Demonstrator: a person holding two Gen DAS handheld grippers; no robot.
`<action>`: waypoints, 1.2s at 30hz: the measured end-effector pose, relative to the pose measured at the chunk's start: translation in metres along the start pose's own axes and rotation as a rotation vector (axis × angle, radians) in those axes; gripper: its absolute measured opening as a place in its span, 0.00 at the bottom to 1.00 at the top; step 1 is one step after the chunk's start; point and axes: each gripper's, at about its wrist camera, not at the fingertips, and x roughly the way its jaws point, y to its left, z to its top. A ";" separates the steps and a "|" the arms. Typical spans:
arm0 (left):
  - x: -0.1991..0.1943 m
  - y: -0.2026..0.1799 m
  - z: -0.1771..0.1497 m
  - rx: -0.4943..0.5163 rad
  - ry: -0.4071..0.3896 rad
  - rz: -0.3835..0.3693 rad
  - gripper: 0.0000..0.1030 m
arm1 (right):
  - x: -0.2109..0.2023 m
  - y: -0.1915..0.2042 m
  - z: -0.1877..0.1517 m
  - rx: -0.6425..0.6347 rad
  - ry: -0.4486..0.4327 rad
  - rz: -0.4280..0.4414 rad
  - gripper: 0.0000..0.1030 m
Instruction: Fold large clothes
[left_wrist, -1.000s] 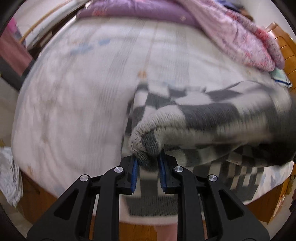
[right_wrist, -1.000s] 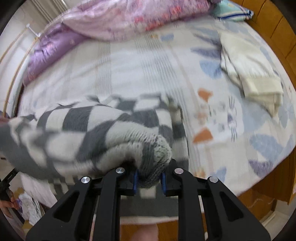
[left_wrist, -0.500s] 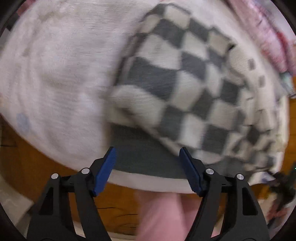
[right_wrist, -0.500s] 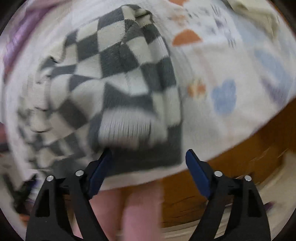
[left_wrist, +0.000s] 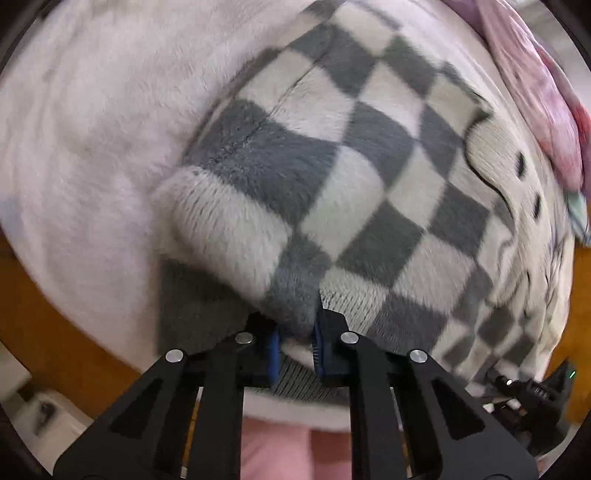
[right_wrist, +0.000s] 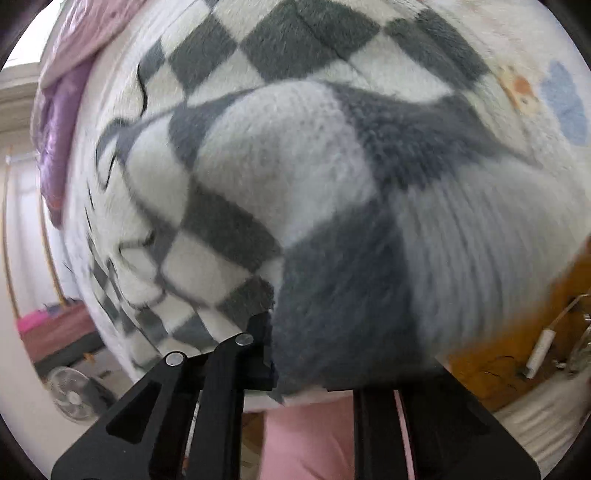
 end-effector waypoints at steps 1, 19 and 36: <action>-0.005 0.000 -0.004 0.021 0.003 0.019 0.12 | -0.004 0.000 -0.009 -0.030 0.005 -0.037 0.13; -0.051 -0.008 0.035 0.204 -0.055 0.267 0.51 | -0.097 0.002 -0.025 -0.288 -0.244 -0.453 0.47; -0.031 0.044 0.082 0.188 0.095 0.184 0.61 | -0.064 0.013 0.061 -0.180 -0.048 -0.366 0.50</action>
